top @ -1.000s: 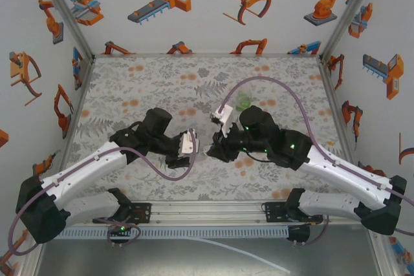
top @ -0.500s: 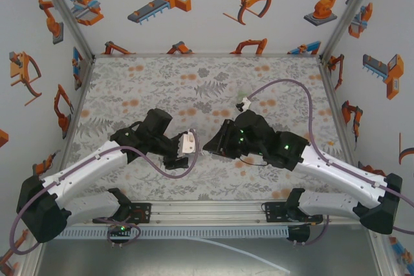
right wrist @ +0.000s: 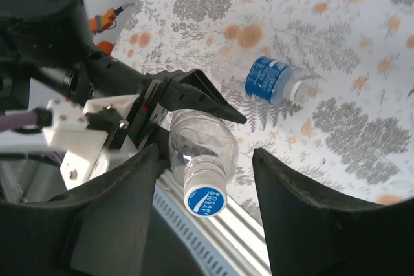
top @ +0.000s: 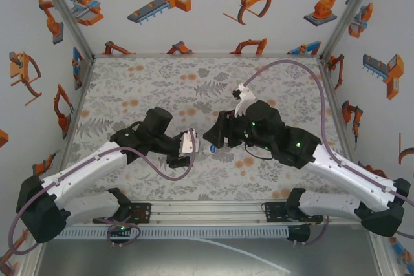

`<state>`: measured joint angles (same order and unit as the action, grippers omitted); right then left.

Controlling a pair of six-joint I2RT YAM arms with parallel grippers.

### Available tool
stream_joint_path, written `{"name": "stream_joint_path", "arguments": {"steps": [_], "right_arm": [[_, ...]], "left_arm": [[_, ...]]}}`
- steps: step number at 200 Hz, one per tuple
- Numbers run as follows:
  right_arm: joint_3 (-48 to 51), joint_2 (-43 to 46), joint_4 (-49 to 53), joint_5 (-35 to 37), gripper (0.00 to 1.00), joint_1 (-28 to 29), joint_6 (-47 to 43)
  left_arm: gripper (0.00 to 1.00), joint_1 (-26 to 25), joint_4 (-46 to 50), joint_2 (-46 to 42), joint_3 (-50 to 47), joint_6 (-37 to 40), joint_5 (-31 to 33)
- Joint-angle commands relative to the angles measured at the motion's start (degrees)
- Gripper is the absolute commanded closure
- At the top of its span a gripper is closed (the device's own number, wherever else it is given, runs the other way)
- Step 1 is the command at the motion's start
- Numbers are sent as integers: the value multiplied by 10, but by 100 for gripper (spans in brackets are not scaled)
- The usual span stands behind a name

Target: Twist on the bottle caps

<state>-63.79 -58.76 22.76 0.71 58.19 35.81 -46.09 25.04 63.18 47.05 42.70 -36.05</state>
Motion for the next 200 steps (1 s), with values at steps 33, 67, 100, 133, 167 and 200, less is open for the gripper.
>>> {"name": "stream_joint_path", "arguments": {"steps": [33,67,100,133,167,200], "right_arm": [[19,51,-9,-221,45,-1,-475],[48,60,0,-262,45,0,-584],[61,42,-17,-272,49,3,-582],[71,38,-25,-253,55,5,-578],[76,37,-33,-243,63,6,-572],[81,31,-53,-208,80,6,-483]], "left_arm": [[100,-2,-8,-11,12,2,-24],[100,-2,-8,-14,9,8,-30],[100,-2,-7,-16,9,9,-33],[100,-2,-8,-15,8,9,-36],[100,-2,-8,-17,8,9,-35],[100,-2,-8,-18,7,8,-33]]}}
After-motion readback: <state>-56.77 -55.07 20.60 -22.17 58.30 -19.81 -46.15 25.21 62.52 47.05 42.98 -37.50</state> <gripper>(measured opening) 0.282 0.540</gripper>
